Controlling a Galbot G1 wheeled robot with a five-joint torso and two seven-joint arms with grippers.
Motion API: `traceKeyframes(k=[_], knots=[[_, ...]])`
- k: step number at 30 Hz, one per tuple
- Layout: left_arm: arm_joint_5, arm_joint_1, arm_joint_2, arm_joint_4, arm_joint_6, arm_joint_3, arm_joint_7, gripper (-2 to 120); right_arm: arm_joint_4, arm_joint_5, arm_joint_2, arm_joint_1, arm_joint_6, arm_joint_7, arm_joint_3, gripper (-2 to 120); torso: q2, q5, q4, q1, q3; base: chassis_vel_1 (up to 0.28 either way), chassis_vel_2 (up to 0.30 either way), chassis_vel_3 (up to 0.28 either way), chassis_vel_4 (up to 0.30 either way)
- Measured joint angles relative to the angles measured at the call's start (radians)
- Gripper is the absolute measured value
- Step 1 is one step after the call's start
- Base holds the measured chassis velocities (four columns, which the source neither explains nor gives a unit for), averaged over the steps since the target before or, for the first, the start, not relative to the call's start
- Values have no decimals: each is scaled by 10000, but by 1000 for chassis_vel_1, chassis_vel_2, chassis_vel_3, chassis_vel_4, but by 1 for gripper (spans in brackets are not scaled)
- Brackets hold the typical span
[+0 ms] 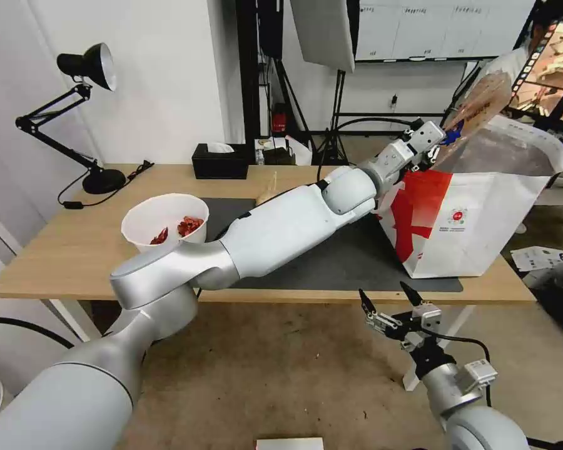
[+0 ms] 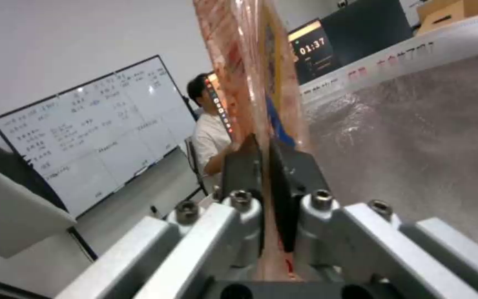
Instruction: Pick up the trash from the table and place it into the takeout bag.
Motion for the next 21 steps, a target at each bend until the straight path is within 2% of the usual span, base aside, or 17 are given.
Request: traceKeyframes(k=[3, 4, 6, 8, 10, 12, 14, 15, 16, 17, 18, 19, 20, 21], knots=[[-89, 61, 12, -167, 30, 5, -174, 23, 11, 12, 0, -29, 3, 0, 36, 100, 0, 0, 0, 0, 0, 0, 0, 0, 0], [-89, 61, 12, -167, 30, 5, -174, 23, 11, 12, 0, -29, 3, 0, 36, 100, 0, 0, 0, 0, 0, 0, 0, 0, 0], [-115, 78, 20, -250, 44, -10, -243, 32, 20, 15, 13, -45, 3, 0, 38, 100, 0, 0, 0, 0, 0, 0, 0, 0, 0], [-142, 84, 37, -321, 55, -35, -341, 35, 22, 15, 26, -54, 3, 0, 39, 100, 0, 0, -1, 0, 0, 0, 0, 0, 0], [-314, 121, 196, -719, 198, -111, -645, 47, 40, 16, 53, -71, 3, 2, 37, 100, 0, 0, -3, 0, 0, 0, 0, 0, 0], [-462, 155, 348, -1011, 328, -147, -821, 51, 61, 17, 61, -78, 2, 5, 36, 100, 0, 0, -4, 0, -1, 0, 0, 0, 0], [-746, 242, 727, -1601, 570, -202, -1148, 59, 123, 21, 72, -112, 3, 7, 40, 100, 1, -1, -3, 0, -1, 0, 0, 0, 0], [-916, 359, 1136, -2110, 738, -279, -1332, 64, 225, 25, 134, -231, 2, 10, 146, 100, 0, -1, 4, 0, -1, 0, 0, 0, 0], [-916, 359, 1136, -2110, 738, -279, -1332, 64, 225, 25, 134, -231, 2, 10, 146, 100, 0, -1, 4, 0, -1, 0, 0, 0, 0], [-977, 475, 1435, -2488, 797, -370, -1394, 71, 332, 19, 236, -405, 4, 9, 326, 100, 1, -3, 7, 0, 0, 0, 0, 0, 0], [-993, 558, 1598, -2691, 808, -435, -1414, 73, 395, 6, 304, -505, 12, 9, 440, 100, 1, -5, 7, 0, 0, 0, 0, 0, 0], [-1050, 799, 1935, -3119, 838, -589, -1449, 79, 558, -45, 502, -757, 44, 5, 725, 100, 1, -6, -2, -1, -1, 0, 0, 0, 0], [-1050, 799, 1935, -3119, 838, -589, -1449, 79, 558, -45, 502, -757, 44, 5, 725, 100, 1, -6, -2, -1, -1, 0, 0, 0, 0], [-1112, 1063, 2259, -3591, 901, -725, -1507, 86, 635, -65, 585, -840, 52, 4, 829, 100, 1, -8, -8, -1, -1, 0, 0, 0, 0]])
